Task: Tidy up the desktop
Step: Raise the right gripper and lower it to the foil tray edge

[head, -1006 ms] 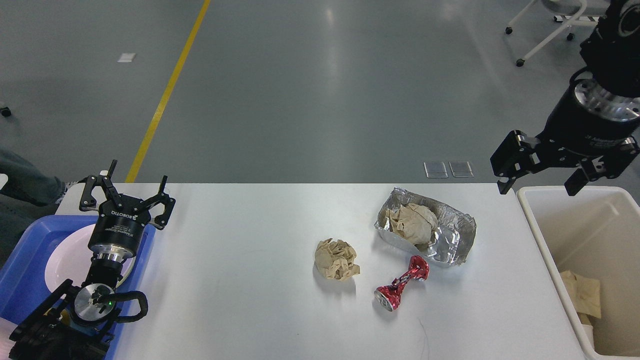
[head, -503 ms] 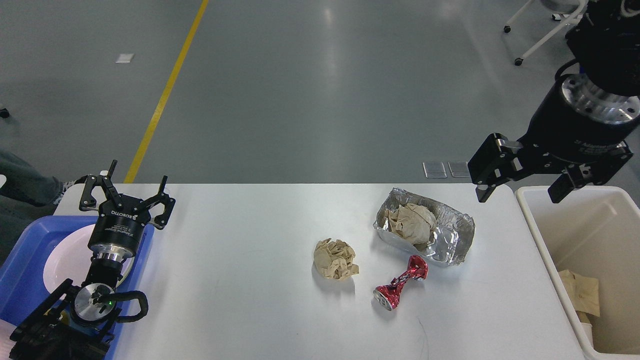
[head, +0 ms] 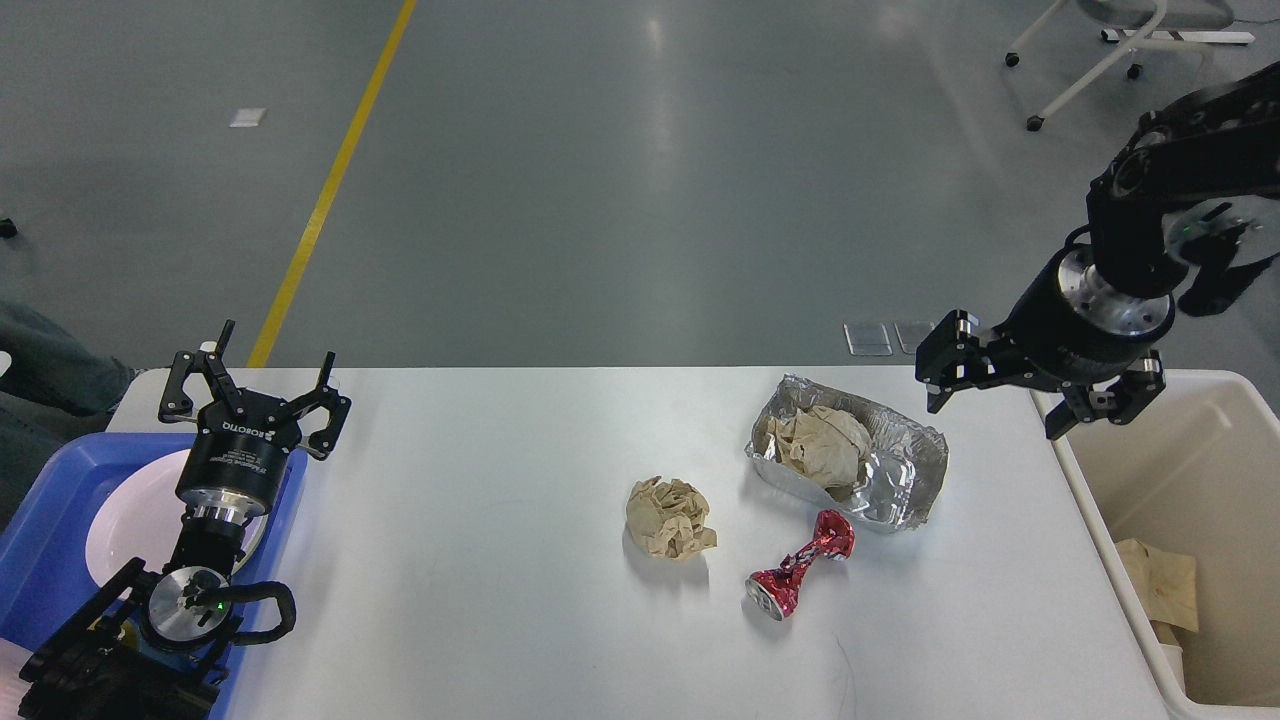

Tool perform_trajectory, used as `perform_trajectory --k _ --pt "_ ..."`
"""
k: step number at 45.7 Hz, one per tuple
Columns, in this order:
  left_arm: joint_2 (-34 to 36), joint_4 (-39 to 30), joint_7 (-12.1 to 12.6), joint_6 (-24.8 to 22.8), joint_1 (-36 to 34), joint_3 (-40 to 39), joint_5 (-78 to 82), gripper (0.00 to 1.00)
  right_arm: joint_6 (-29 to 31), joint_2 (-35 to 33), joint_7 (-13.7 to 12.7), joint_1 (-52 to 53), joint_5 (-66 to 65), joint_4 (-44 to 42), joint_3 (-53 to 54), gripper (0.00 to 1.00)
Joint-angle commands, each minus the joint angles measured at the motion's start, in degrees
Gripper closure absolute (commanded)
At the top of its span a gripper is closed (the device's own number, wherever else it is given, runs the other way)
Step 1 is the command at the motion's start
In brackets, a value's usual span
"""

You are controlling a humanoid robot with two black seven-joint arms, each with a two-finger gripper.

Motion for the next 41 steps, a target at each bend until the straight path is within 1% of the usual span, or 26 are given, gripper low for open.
perform_trajectory --k 1,7,10,14,17,21,22,24,28,35,39,41 --pt "0.0 0.0 0.0 0.0 0.0 0.0 0.0 0.04 -4.3 0.4 0.0 -9.9 1.0 -5.0 0.7 0.00" --pt "0.0 0.0 0.0 0.1 0.0 0.0 0.0 0.04 -8.9 2.2 0.0 -19.4 0.3 -12.1 1.5 0.01" --pt "0.0 0.0 -0.1 0.0 0.0 0.0 0.0 0.04 -9.6 2.5 0.4 -24.7 -0.2 -17.5 1.6 0.01" --pt "0.0 0.0 -0.1 0.0 0.0 0.0 0.0 0.04 -10.1 2.4 0.9 -32.2 -0.5 -25.3 2.7 0.05" --pt "0.0 0.0 -0.1 0.1 0.0 0.0 0.0 0.04 -10.1 2.5 1.6 -38.7 -0.8 -31.3 5.9 0.05" --pt "0.0 0.0 -0.1 0.0 0.0 0.0 0.0 0.04 -10.1 2.5 1.6 -46.4 -1.0 -38.9 11.1 0.05" --pt "0.0 0.0 -0.1 0.0 0.0 0.0 0.0 0.04 -10.2 2.7 1.6 -49.5 -1.0 -42.0 13.2 0.05" --pt "0.0 0.0 -0.1 0.1 0.0 0.0 0.0 0.04 -10.5 3.4 1.6 -52.0 -1.1 -44.5 14.7 0.05" --pt "0.0 0.0 -0.1 0.1 0.0 0.0 0.0 0.04 -12.2 4.8 1.6 -55.3 -1.2 -47.6 15.9 0.04" --pt "0.0 0.0 -0.1 0.1 0.0 -0.1 0.0 0.04 -19.5 5.2 1.6 -57.5 -1.3 -47.6 17.0 0.01" --pt "0.0 0.0 -0.1 0.0 0.0 0.0 0.0 0.04 -21.5 5.8 1.5 -58.0 -0.9 -47.6 17.1 0.01" --pt "0.0 0.0 -0.1 0.1 0.0 -0.1 0.0 0.04 -21.6 5.8 1.5 -58.0 -0.8 -47.8 17.2 0.01"
